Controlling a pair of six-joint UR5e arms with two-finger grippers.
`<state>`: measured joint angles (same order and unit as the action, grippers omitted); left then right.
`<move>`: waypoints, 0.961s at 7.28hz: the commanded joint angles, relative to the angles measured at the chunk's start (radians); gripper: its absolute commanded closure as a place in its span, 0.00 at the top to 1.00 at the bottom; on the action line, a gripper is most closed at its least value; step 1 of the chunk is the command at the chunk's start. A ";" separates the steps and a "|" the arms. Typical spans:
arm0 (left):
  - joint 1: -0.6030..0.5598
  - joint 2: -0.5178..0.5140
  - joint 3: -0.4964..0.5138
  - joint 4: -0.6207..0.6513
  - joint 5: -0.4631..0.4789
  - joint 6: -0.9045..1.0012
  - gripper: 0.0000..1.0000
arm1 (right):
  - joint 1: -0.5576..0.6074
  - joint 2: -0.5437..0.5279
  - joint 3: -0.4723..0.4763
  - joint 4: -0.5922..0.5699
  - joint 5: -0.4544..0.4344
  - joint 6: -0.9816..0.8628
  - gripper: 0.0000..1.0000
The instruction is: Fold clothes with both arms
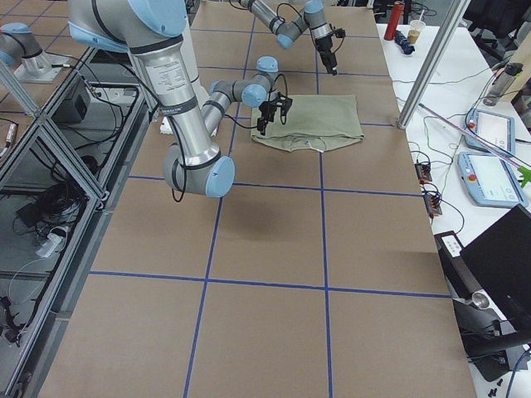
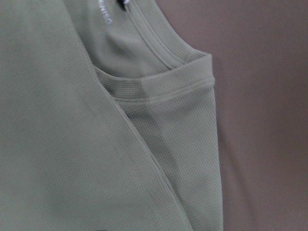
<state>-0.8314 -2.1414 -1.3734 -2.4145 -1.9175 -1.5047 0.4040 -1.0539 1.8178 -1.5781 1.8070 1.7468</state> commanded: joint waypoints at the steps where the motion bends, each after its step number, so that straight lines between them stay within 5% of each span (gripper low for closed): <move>1: 0.000 0.000 -0.001 0.000 0.000 0.000 0.77 | -0.063 -0.044 0.008 0.099 -0.080 0.224 0.89; 7: 0.000 0.000 -0.010 0.006 0.000 0.000 0.77 | -0.092 -0.087 0.006 0.101 -0.104 0.298 0.82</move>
<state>-0.8314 -2.1414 -1.3829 -2.4093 -1.9164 -1.5055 0.3235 -1.1292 1.8233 -1.4773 1.7023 2.0280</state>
